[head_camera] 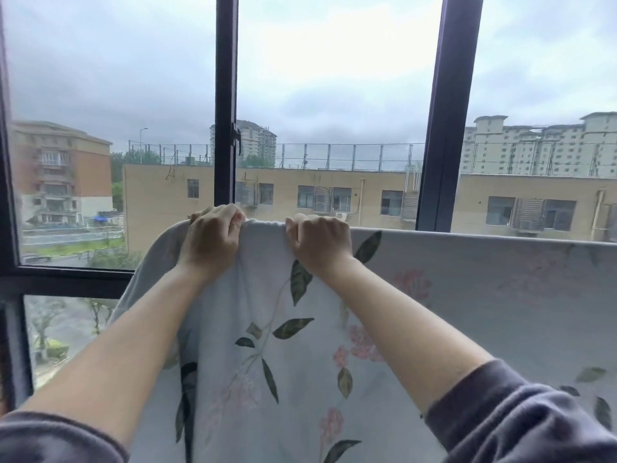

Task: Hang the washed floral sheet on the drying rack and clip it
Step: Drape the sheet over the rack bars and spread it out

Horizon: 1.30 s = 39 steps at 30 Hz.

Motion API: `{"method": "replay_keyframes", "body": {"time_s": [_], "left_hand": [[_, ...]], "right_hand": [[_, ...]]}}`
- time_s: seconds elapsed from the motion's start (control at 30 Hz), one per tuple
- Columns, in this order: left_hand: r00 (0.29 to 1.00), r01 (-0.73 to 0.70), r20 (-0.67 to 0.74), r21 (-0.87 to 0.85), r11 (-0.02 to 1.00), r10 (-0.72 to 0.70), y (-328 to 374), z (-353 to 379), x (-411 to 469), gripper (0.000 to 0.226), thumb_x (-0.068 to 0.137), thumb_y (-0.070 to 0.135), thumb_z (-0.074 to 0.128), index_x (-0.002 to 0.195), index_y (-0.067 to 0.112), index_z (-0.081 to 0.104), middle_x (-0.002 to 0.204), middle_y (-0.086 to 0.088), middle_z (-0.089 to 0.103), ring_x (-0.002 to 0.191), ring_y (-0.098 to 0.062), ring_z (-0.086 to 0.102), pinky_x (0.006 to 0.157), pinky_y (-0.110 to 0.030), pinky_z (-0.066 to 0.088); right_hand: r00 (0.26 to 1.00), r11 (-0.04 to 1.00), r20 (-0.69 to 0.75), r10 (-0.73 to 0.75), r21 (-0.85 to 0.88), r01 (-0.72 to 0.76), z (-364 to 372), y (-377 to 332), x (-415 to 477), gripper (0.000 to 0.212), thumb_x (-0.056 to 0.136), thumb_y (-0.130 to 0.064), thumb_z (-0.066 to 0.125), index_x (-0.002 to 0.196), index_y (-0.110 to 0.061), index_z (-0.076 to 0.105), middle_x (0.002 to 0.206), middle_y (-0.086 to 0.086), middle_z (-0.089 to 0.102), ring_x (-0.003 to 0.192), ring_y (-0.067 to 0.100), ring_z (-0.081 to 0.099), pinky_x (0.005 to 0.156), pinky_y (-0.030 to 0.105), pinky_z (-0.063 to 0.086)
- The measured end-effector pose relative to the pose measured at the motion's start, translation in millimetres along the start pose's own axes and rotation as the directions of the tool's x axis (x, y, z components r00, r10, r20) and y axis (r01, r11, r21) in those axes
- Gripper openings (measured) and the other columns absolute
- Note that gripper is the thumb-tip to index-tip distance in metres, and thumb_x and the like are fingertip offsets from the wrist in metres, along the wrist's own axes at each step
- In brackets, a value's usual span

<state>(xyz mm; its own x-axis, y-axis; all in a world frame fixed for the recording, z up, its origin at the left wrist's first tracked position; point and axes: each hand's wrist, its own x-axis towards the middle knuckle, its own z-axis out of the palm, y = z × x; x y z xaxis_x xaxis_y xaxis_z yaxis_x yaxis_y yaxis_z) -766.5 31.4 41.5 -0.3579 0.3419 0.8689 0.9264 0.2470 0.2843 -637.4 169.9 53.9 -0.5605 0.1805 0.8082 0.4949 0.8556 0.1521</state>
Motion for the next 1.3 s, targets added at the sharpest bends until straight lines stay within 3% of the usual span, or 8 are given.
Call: {"method": "replay_keyframes", "body": {"time_s": [0.13, 0.3, 0.43, 0.63, 0.9, 1.13, 1.23, 1.3], "left_hand": [[0.997, 0.078, 0.024, -0.006, 0.997, -0.077, -39.6, -18.6, -15.2, 0.029, 0.098, 0.021, 0.043, 0.126, 0.017, 0.044, 0.129, -0.012, 0.052, 0.114, -0.029, 0.052, 0.096, -0.049, 0.040], [0.946, 0.307, 0.088, 0.072, 0.949, -0.313, -104.2, -33.5, -57.5, 0.027, 0.098, 0.038, 0.038, 0.088, 0.013, 0.045, 0.079, -0.019, 0.055, 0.076, -0.036, 0.056, 0.062, -0.039, 0.038], [0.959, 0.260, -0.143, 0.118, 0.958, -0.243, -103.0, -49.7, -50.2, 0.030, 0.100, 0.025, 0.040, 0.081, 0.004, 0.048, 0.069, -0.026, 0.056, 0.061, -0.038, 0.052, 0.054, -0.035, 0.031], [0.956, 0.139, -0.285, 0.217, 0.966, -0.073, -119.7, -104.2, -7.4, 0.025, 0.099, 0.022, 0.041, 0.096, 0.004, 0.059, 0.087, -0.026, 0.064, 0.076, -0.043, 0.060, 0.061, -0.039, 0.038], [0.992, 0.093, 0.058, 0.271, 0.958, -0.113, -178.4, -114.0, -17.8, 0.029, 0.099, 0.031, 0.039, 0.093, 0.008, 0.055, 0.086, -0.027, 0.064, 0.081, -0.044, 0.060, 0.063, -0.037, 0.039], [0.992, 0.079, 0.079, 0.248, 0.965, -0.101, -204.3, -125.7, -35.5, 0.043, 0.097, 0.047, 0.036, 0.084, 0.012, 0.056, 0.073, -0.020, 0.063, 0.073, -0.039, 0.062, 0.059, -0.035, 0.039], [0.950, -0.022, 0.304, 0.274, 0.961, -0.065, -209.5, -121.2, -58.2, 0.058, 0.084, 0.072, 0.024, 0.069, 0.021, 0.048, 0.057, 0.001, 0.053, 0.057, -0.025, 0.056, 0.051, -0.028, 0.035], [0.888, -0.079, 0.445, 0.392, 0.916, -0.114, -215.9, -117.6, -69.0, 0.049, 0.087, 0.068, 0.035, 0.072, 0.023, 0.047, 0.061, 0.005, 0.053, 0.065, -0.024, 0.058, 0.055, -0.030, 0.034]], "right_hand": [[0.997, 0.999, -0.075, 0.026, -0.032, -0.028, 12.6, 1.3, -1.2, 0.049, 0.099, -0.040, 0.025, 0.081, -0.017, 0.064, 0.068, 0.001, 0.064, 0.058, 0.021, 0.057, 0.058, 0.027, 0.036], [0.981, 0.994, -0.159, 0.111, 0.005, -0.111, 16.1, 6.3, -4.1, 0.056, 0.092, -0.039, 0.018, 0.068, -0.016, 0.063, 0.058, 0.001, 0.061, 0.047, 0.020, 0.045, 0.058, 0.028, 0.037], [0.973, 0.987, -0.165, 0.161, 0.025, -0.159, 12.0, -11.1, -4.9, 0.046, 0.092, -0.035, 0.028, 0.068, -0.017, 0.063, 0.063, 0.001, 0.064, 0.056, 0.024, 0.057, 0.066, 0.031, 0.040], [0.965, 0.970, -0.107, 0.238, -0.029, -0.242, 7.2, -27.4, -4.3, 0.043, 0.097, -0.033, 0.031, 0.075, -0.015, 0.064, 0.078, 0.005, 0.069, 0.072, 0.025, 0.059, 0.082, 0.037, 0.037], [0.967, 0.967, -0.048, 0.250, -0.030, -0.252, 10.1, -55.0, 4.0, 0.043, 0.098, -0.033, 0.029, 0.086, -0.014, 0.065, 0.093, 0.006, 0.069, 0.089, 0.027, 0.058, 0.091, 0.040, 0.032], [0.972, 0.976, -0.095, 0.214, -0.010, -0.216, 16.1, -74.3, 8.6, 0.044, 0.097, -0.033, 0.028, 0.084, -0.015, 0.066, 0.089, 0.005, 0.070, 0.086, 0.027, 0.061, 0.088, 0.038, 0.033], [0.964, 0.970, -0.117, 0.241, 0.002, -0.242, 18.3, -70.7, 7.6, 0.051, 0.092, -0.037, 0.021, 0.078, -0.014, 0.064, 0.085, 0.007, 0.069, 0.082, 0.028, 0.060, 0.082, 0.037, 0.033], [0.958, 0.966, -0.127, 0.257, 0.003, -0.258, 19.3, -66.1, 4.9, 0.048, 0.091, -0.037, 0.022, 0.076, -0.014, 0.062, 0.083, 0.007, 0.067, 0.081, 0.028, 0.058, 0.081, 0.038, 0.032]]}}
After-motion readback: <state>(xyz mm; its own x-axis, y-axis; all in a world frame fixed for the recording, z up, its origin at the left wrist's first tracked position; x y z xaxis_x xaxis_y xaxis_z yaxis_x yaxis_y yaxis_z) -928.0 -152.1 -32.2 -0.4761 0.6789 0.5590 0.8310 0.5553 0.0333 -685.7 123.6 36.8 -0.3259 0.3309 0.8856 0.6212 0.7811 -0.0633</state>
